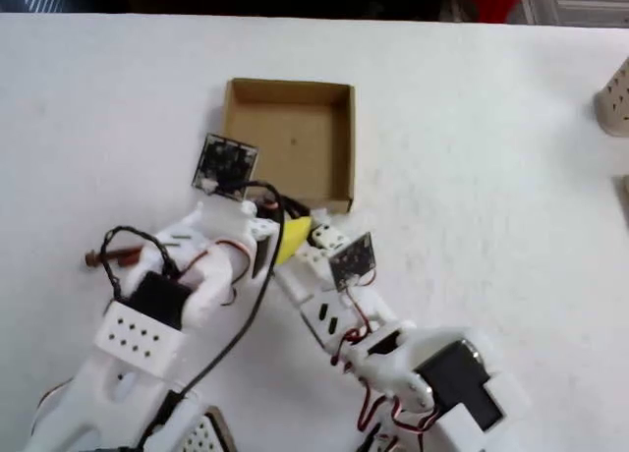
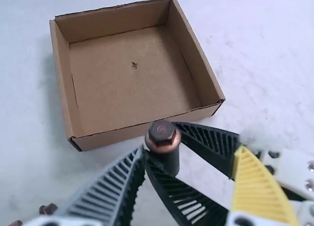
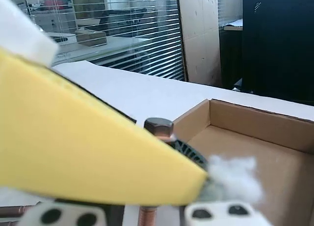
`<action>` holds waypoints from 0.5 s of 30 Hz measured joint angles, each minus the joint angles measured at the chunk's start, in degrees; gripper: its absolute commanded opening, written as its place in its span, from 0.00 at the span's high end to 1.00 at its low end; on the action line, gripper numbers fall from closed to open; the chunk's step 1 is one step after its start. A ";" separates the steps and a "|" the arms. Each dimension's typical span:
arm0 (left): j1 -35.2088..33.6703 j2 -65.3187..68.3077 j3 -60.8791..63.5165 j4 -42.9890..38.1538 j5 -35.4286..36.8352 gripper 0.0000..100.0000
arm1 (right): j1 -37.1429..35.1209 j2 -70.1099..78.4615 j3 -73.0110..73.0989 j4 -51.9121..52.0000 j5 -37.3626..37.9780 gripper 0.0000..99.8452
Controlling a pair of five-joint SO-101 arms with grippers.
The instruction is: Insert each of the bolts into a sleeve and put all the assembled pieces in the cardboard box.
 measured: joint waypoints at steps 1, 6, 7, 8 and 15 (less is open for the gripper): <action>0.00 -0.26 0.00 0.00 0.00 0.70 | 0.00 0.00 0.00 0.00 0.00 0.98; 0.26 -8.44 -0.35 0.62 3.16 0.70 | 0.26 -0.09 -0.09 -0.09 0.00 0.98; 0.26 -10.55 -0.97 0.53 4.92 0.70 | 0.35 -0.09 -0.09 -0.09 0.00 0.98; 0.26 -12.48 -1.67 -0.44 6.33 0.70 | 0.35 -0.09 -0.09 -0.09 0.00 0.98; -5.98 -16.18 -4.57 -8.18 13.63 0.70 | 0.26 -0.09 -0.09 -0.09 0.00 0.98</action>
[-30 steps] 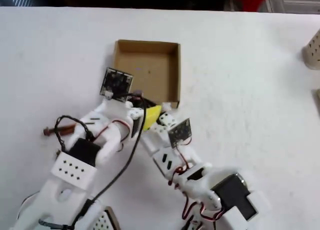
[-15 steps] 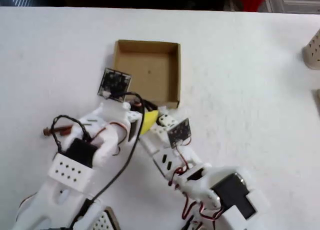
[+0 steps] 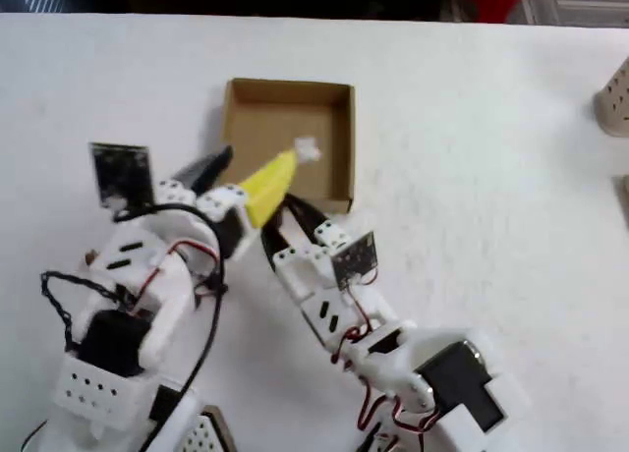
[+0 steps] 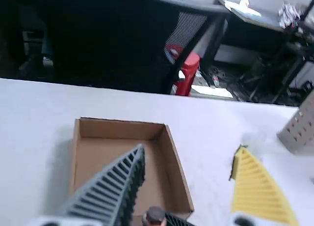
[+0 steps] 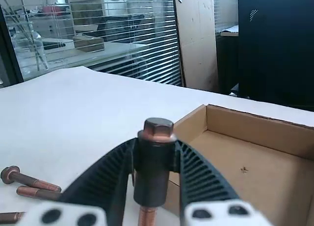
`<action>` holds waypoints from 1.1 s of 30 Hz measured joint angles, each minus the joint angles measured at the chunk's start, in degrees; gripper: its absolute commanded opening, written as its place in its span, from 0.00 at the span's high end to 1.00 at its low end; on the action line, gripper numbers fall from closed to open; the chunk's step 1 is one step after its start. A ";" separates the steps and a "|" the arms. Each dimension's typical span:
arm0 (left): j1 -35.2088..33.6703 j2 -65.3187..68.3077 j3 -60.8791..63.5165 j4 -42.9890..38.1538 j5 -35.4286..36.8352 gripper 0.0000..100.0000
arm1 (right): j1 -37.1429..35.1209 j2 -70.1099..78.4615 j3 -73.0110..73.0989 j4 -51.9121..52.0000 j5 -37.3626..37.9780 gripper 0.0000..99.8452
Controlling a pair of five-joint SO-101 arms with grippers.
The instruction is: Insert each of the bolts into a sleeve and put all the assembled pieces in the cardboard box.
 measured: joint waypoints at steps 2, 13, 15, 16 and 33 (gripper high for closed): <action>-3.52 -0.09 -0.09 -0.18 1.85 0.73 | 0.00 0.00 0.00 0.00 0.00 0.98; -22.59 -0.44 8.44 15.65 3.96 0.94 | 0.00 0.00 0.35 0.00 0.00 0.98; -26.29 -0.53 10.64 16.70 3.96 0.94 | 0.00 0.00 0.35 0.00 0.35 0.98; -28.13 -0.53 12.22 16.70 3.96 0.94 | 0.26 0.00 0.35 0.00 0.35 0.98; -40.00 -0.53 34.02 -0.18 -10.55 0.93 | 13.19 -12.22 0.00 13.45 0.53 0.98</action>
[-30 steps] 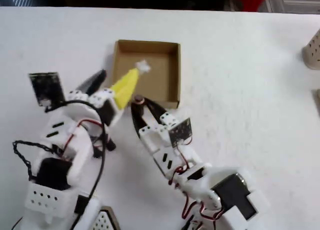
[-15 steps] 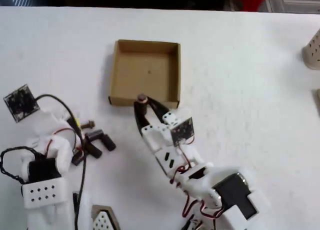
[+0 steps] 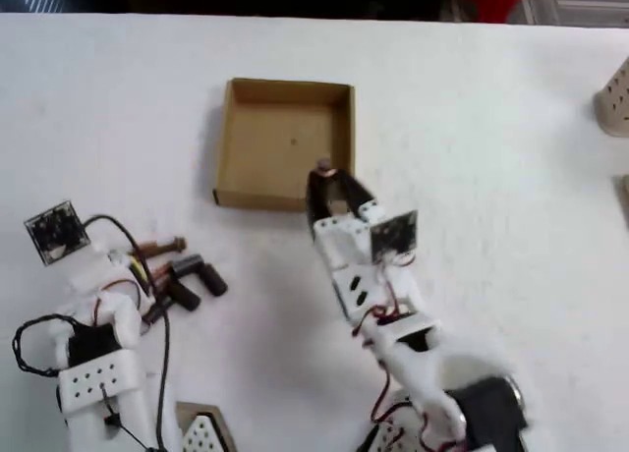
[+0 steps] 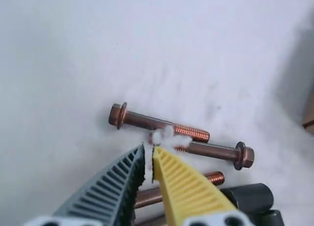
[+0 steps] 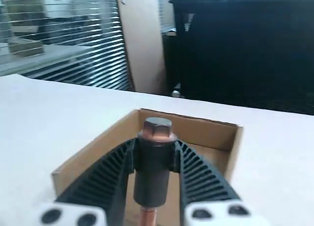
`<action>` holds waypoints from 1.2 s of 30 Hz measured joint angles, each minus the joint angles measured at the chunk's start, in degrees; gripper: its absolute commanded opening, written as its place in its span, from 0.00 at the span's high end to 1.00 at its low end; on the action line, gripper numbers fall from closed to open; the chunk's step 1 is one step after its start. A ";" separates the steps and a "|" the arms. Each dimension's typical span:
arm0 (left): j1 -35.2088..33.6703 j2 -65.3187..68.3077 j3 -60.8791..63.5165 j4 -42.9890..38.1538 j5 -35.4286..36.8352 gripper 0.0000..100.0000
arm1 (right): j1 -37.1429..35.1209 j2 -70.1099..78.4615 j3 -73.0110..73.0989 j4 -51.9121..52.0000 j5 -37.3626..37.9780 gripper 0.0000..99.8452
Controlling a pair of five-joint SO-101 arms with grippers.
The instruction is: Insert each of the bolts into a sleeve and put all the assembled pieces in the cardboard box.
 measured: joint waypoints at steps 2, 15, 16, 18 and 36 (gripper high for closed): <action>0.00 0.00 0.18 -1.05 -0.79 0.93 | 3.34 -6.15 -1.93 10.02 -1.23 0.98; 0.00 0.00 0.18 -1.23 -1.49 0.93 | 7.03 -23.38 -34.46 77.54 -6.51 0.98; 0.00 0.00 0.18 -1.23 -1.49 0.93 | 6.86 -22.15 -37.19 79.82 -5.27 0.98; 0.00 0.00 0.18 -1.23 -1.49 0.93 | 6.59 -19.25 -42.37 84.13 -3.43 0.98; 0.00 0.00 0.18 -1.23 -1.49 0.93 | 6.42 24.09 -90.11 108.57 -2.20 0.90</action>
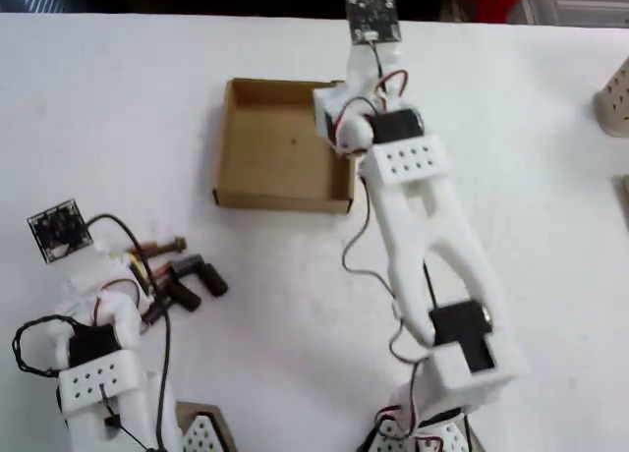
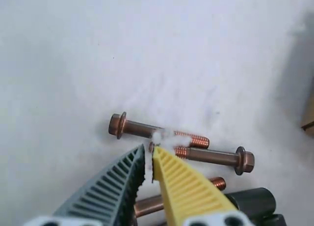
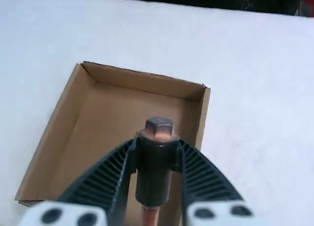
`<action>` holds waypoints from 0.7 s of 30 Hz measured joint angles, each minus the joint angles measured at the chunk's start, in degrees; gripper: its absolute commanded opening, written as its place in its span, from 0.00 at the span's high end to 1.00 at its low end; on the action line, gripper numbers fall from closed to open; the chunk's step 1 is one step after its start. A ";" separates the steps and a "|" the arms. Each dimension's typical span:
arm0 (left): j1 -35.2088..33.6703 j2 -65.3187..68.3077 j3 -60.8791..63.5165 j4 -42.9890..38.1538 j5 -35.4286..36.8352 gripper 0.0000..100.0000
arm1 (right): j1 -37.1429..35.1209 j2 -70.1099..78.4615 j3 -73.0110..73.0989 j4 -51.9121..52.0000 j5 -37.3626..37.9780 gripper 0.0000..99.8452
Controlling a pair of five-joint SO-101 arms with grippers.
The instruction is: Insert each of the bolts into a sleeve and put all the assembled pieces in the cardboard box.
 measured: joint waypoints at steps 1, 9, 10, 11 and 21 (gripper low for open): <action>0.00 0.00 0.00 0.00 0.00 0.93 | -0.09 3.08 -2.55 1.05 0.00 0.90; 0.00 0.00 0.00 0.00 0.00 0.93 | -0.70 23.65 -21.98 5.54 0.00 0.93; 0.00 0.00 0.00 0.00 0.00 0.93 | -0.70 25.76 -24.18 6.33 0.00 0.93; 0.00 0.00 0.00 0.00 0.00 0.93 | -0.70 27.96 -26.29 7.21 0.00 0.93; 0.00 0.00 0.00 0.00 -3.43 0.93 | -1.05 36.48 -44.84 20.22 0.00 0.93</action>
